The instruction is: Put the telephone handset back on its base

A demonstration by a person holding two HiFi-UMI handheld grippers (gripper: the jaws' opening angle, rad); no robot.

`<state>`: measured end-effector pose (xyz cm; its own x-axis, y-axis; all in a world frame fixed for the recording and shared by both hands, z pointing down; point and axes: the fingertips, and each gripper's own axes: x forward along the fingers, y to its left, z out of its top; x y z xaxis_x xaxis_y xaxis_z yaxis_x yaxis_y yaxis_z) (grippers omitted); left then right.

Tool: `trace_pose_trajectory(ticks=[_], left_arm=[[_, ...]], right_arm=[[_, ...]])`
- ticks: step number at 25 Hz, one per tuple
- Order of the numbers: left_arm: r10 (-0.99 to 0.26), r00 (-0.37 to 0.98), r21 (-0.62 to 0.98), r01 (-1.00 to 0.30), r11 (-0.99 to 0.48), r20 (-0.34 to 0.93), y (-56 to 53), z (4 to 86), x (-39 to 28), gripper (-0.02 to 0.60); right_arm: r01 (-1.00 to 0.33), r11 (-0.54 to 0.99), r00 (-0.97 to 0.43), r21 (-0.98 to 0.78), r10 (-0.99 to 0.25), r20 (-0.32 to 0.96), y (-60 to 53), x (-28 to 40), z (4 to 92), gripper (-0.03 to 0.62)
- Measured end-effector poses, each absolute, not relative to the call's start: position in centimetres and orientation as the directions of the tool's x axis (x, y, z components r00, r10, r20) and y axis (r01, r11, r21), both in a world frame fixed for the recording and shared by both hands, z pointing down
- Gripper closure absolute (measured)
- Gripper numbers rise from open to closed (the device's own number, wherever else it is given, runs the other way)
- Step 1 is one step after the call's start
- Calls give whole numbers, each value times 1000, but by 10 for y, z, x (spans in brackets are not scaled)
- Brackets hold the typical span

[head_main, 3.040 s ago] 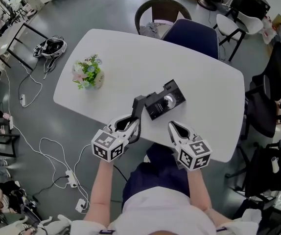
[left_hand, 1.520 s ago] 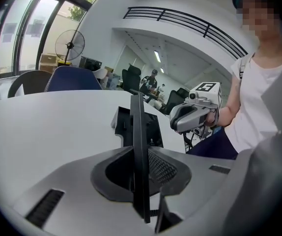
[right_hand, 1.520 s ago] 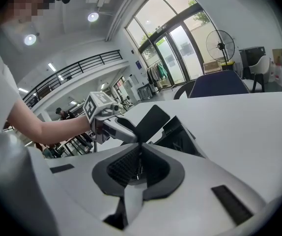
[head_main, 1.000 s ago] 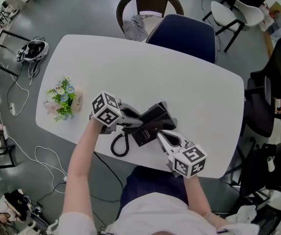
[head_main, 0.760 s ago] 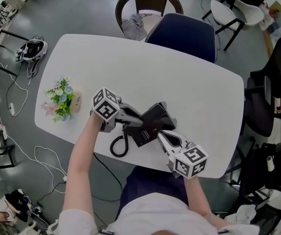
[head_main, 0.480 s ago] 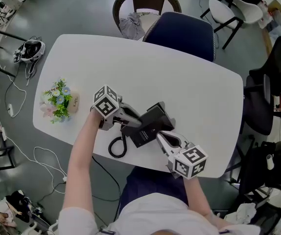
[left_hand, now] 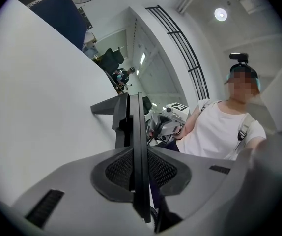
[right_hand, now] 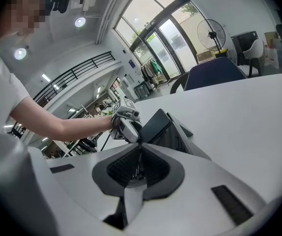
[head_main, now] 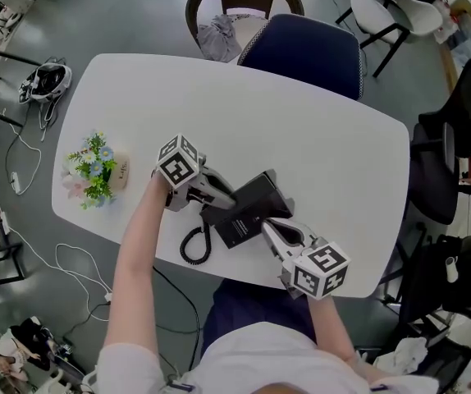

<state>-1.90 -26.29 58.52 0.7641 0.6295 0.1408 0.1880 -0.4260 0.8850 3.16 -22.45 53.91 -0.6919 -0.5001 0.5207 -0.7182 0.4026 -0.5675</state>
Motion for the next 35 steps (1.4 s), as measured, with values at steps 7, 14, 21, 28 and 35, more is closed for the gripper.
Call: trace_pose_trajectory(ticks=[7, 14, 21, 28, 35], left_arm=[[673, 724, 883, 209, -421, 149, -264, 587, -21, 494], [602, 758, 844, 133, -520, 252, -268, 589, -21, 491], [442, 786, 737, -26, -675, 432, -279, 591, -21, 347], [332, 732, 613, -145, -777, 595, -271, 595, -38, 392], [299, 704, 574, -188, -797, 645, -267, 597, -38, 470]], right_arm=[[-712, 407, -698, -572, -496, 516, -228, 29, 536, 551], [-718, 405, -692, -565, -504, 517, -233, 34, 535, 551], [-710, 423, -701, -563, -501, 508, -229, 30, 534, 551], [-714, 426, -696, -556, -512, 503, -226, 31, 532, 551], [-717, 427, -694, -551, -515, 503, -220, 31, 533, 551]])
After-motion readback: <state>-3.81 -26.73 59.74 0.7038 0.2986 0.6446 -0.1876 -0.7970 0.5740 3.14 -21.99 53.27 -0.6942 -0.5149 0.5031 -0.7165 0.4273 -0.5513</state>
